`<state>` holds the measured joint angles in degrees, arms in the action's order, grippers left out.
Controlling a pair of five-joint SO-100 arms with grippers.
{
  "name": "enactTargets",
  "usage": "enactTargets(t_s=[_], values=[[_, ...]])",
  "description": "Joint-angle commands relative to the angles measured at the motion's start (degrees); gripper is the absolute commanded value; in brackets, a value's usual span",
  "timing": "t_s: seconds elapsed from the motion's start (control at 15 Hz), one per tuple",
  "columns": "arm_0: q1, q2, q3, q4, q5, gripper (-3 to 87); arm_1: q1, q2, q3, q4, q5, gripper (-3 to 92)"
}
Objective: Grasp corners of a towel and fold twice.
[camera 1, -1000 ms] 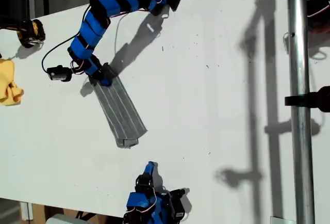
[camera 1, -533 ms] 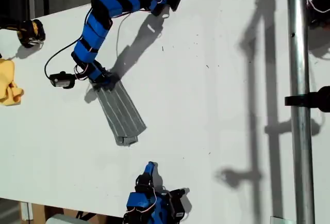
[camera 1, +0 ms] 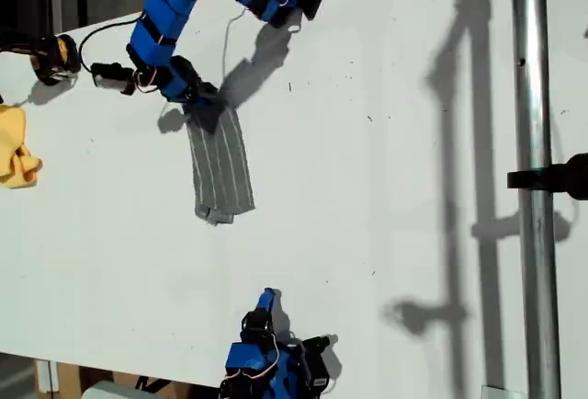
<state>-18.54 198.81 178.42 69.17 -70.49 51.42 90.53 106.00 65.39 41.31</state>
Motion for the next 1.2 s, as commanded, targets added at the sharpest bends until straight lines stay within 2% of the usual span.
enactTargets(t_s=[0.0, 0.27, 0.47, 0.8, 1.13], values=[[-0.1, 0.4, 0.4, -0.2, -0.1, -2.2, -3.7, 17.4, 11.6, -0.2, 8.3, -0.2], [0.1, 0.4, 0.4, -0.2, 0.0, -2.2, -9.5, 39.9, 29.6, 2.5, 16.7, -0.2], [0.1, 0.4, 0.4, -0.2, 0.2, -2.2, -12.7, 47.2, 27.2, 3.5, 16.7, -0.2], [0.1, 0.4, 0.4, -0.2, 0.2, -2.2, -19.4, 31.4, 7.6, -5.4, 15.1, -0.2], [0.4, 0.4, 0.4, -0.2, 0.3, -2.2, -20.7, 6.2, -7.2, -15.3, 13.1, -0.2]])
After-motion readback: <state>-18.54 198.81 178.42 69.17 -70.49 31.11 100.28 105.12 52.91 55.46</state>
